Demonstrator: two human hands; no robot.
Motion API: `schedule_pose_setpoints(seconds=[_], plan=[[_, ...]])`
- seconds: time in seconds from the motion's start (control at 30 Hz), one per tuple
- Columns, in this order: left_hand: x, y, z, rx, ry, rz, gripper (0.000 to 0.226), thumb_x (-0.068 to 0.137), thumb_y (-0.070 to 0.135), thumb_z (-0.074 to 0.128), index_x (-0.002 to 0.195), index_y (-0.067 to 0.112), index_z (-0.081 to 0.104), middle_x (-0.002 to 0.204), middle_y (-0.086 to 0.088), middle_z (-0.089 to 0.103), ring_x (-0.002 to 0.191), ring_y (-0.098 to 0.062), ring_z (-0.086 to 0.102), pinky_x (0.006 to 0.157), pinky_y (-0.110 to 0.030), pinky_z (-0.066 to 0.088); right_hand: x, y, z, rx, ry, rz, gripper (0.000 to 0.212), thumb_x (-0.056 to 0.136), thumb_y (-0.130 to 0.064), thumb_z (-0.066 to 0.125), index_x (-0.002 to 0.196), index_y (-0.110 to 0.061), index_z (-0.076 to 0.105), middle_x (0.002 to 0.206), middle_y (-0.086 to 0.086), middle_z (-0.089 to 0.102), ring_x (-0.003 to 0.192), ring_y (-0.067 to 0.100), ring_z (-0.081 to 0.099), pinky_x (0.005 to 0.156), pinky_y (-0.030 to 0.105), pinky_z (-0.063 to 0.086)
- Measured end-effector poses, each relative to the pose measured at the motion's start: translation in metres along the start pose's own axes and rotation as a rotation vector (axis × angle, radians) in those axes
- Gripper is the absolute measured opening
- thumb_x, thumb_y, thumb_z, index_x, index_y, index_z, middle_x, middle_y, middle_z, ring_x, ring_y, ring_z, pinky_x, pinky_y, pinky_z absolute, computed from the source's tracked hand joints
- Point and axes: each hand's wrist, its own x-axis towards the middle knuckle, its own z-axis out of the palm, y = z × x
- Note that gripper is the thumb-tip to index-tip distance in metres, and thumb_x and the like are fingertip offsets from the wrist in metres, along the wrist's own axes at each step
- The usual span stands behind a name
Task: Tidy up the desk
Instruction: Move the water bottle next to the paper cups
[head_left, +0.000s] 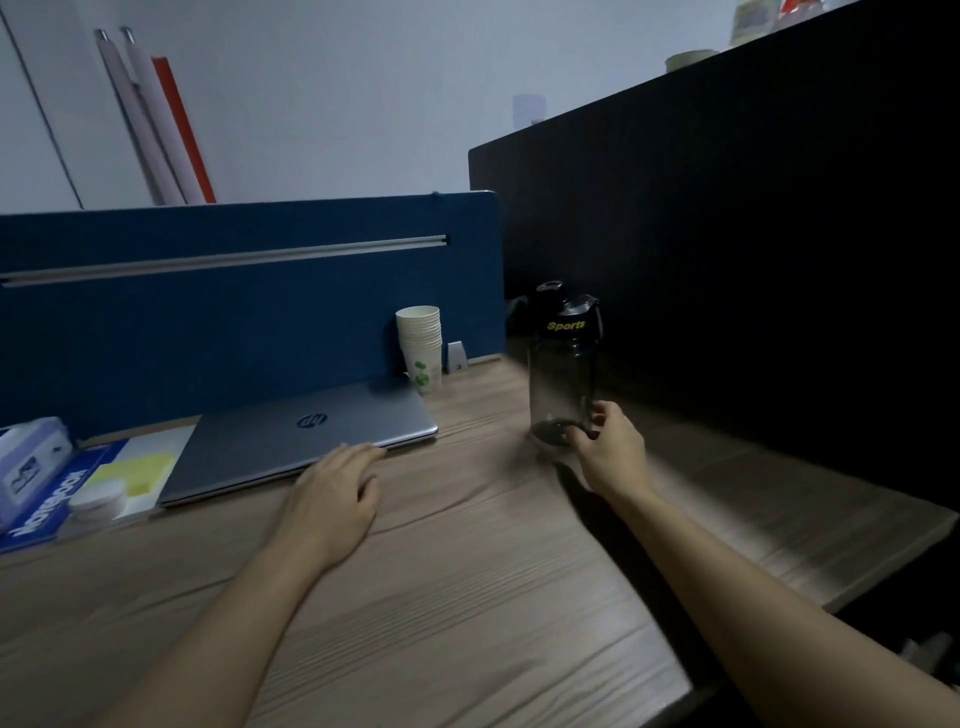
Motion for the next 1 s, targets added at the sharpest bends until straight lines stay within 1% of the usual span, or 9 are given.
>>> schedule_pose_setpoints(seconds=[0.1,0.2,0.37,0.5,0.67,0.73,0.8,0.93,1.0], plan=[[0.016,-0.012,0.006,0.0,-0.004,-0.041,0.043,0.097,0.023,0.048,0.14,0.024,0.051,0.148,0.002,0.048,0.142,-0.02,0.036,0.115,-0.037,0.028,0.014,-0.003,0.019,-0.029,-0.033,-0.019,0.049,0.089,-0.03,0.067,0.131,-0.011,0.051,0.127,0.009,0.061,0.111,0.023,0.06,0.093,0.035,0.05],[0.033,-0.019,0.01,0.014,0.005,-0.024,0.041,0.097,0.021,0.048,0.138,0.023,0.054,0.148,0.003,0.049,0.14,-0.018,0.039,0.114,-0.035,0.028,0.027,-0.009,0.038,-0.043,-0.045,-0.03,0.044,0.088,-0.031,0.069,0.126,-0.012,0.054,0.12,0.007,0.064,0.104,0.02,0.061,0.088,0.034,0.051],[0.053,-0.03,0.017,-0.006,0.025,-0.03,0.039,0.098,0.032,0.049,0.136,0.027,0.055,0.146,0.007,0.051,0.135,-0.013,0.044,0.11,-0.032,0.031,0.058,-0.018,0.079,-0.041,-0.085,-0.013,0.044,0.087,-0.033,0.071,0.122,-0.014,0.054,0.114,0.007,0.064,0.096,0.021,0.064,0.087,0.042,0.056],[0.055,-0.036,0.021,0.005,0.035,-0.021,0.041,0.096,0.039,0.053,0.137,0.031,0.053,0.146,0.011,0.05,0.134,-0.01,0.044,0.108,-0.03,0.031,0.084,-0.022,0.106,-0.025,-0.079,0.034,0.043,0.087,-0.036,0.07,0.119,-0.012,0.053,0.105,0.008,0.063,0.079,0.022,0.069,0.073,0.046,0.061],[0.055,-0.038,0.024,-0.013,0.048,-0.021,0.043,0.095,0.04,0.056,0.137,0.033,0.052,0.146,0.012,0.049,0.136,-0.01,0.042,0.109,-0.031,0.029,0.11,-0.023,0.134,-0.073,-0.09,0.018,0.03,0.087,-0.038,0.07,0.1,-0.02,0.05,0.088,0.002,0.061,0.065,0.018,0.068,0.063,0.043,0.062],[0.055,-0.038,0.025,-0.013,0.055,-0.018,0.044,0.094,0.04,0.055,0.138,0.034,0.051,0.146,0.014,0.048,0.136,-0.008,0.04,0.109,-0.029,0.028,0.119,-0.023,0.144,-0.086,-0.088,0.006,0.03,0.085,-0.039,0.07,0.094,-0.023,0.047,0.085,0.001,0.06,0.065,0.018,0.068,0.065,0.045,0.062],[0.055,-0.039,0.026,-0.009,0.053,-0.022,0.044,0.095,0.042,0.054,0.138,0.035,0.05,0.146,0.015,0.047,0.137,-0.007,0.039,0.11,-0.029,0.027,0.127,-0.023,0.152,-0.094,-0.091,0.008,0.031,0.084,-0.04,0.071,0.093,-0.025,0.045,0.088,0.002,0.061,0.069,0.019,0.068,0.067,0.044,0.061],[0.055,-0.039,0.027,-0.011,0.05,-0.027,0.044,0.095,0.043,0.054,0.138,0.036,0.049,0.148,0.015,0.046,0.139,-0.008,0.038,0.112,-0.031,0.027,0.14,-0.024,0.165,-0.106,-0.091,0.006,0.032,0.085,-0.04,0.07,0.097,-0.024,0.045,0.098,0.007,0.064,0.081,0.023,0.069,0.074,0.046,0.061],[0.055,-0.039,0.027,-0.011,0.055,-0.026,0.045,0.095,0.043,0.053,0.139,0.037,0.048,0.149,0.016,0.044,0.139,-0.007,0.036,0.112,-0.03,0.026,0.147,-0.024,0.171,-0.106,-0.092,0.003,0.033,0.085,-0.04,0.07,0.103,-0.021,0.048,0.099,0.008,0.065,0.082,0.024,0.069,0.075,0.046,0.06]])
